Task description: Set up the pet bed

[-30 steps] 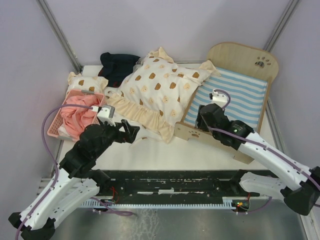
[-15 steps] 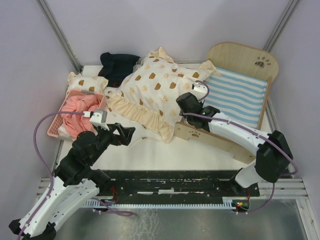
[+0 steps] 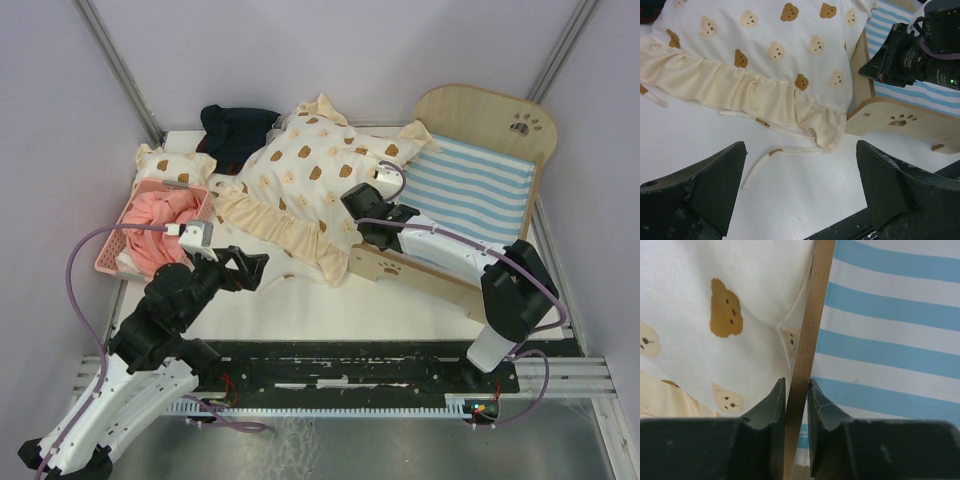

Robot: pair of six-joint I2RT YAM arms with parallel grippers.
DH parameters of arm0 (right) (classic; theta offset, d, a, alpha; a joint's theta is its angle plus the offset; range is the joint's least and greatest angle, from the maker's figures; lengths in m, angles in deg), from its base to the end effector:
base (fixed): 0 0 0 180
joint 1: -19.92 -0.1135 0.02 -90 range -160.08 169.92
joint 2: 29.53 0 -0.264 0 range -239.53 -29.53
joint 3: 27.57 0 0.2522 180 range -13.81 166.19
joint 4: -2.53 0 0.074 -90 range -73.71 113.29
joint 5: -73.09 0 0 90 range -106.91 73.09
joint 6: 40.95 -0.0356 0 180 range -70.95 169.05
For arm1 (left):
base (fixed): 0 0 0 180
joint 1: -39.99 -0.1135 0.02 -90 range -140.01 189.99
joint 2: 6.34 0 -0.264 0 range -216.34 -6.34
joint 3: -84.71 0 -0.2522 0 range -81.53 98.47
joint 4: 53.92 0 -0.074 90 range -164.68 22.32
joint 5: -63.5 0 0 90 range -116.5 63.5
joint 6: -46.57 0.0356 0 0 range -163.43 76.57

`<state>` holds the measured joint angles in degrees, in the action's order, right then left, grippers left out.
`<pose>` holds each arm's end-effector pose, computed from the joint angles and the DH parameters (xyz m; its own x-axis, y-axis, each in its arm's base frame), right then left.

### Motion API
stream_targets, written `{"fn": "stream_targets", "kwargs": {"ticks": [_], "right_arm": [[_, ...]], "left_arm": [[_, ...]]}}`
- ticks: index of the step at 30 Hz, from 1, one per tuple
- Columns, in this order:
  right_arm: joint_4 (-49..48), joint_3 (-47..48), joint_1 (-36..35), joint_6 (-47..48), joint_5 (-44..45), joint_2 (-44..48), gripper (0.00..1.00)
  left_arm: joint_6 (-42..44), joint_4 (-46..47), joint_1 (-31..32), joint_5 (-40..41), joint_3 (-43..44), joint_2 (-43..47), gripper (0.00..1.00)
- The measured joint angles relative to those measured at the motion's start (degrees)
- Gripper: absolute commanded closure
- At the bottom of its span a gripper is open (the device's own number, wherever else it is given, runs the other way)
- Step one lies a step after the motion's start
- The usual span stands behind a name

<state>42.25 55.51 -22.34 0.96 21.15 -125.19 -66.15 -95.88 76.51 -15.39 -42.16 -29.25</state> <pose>0.2772 0.2222 0.2406 -0.5776 0.2669 -0.7715 0.2685 0.9546 0.1293 0.0856 -0.0548 0.3210 -0.3178 -0.2362 -0.9183 0.3356 0.8777 -0.3420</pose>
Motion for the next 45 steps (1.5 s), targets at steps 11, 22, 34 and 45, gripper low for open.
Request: {"fn": "stream_targets", "kwargs": {"ticks": [11,22,34,45], "right_arm": [[1.62,-3.30,-0.68,2.67,-3.39,4.04,0.90],[6.36,-8.96,-5.33,6.60,-7.65,12.04,0.68],[8.46,-2.67,-6.49,26.14,-10.93,19.10,0.11],[0.74,12.90,-5.92,44.98,-7.04,4.63,0.01]], "left_arm": [[0.00,-0.39,0.00,2.47,-0.04,-1.29,0.06],[0.00,-0.48,0.00,3.89,-0.13,0.37,0.07],[0.00,-0.48,0.00,3.93,-0.17,1.88,0.04],[0.00,-0.50,0.00,3.93,-0.39,3.41,0.01]]}}
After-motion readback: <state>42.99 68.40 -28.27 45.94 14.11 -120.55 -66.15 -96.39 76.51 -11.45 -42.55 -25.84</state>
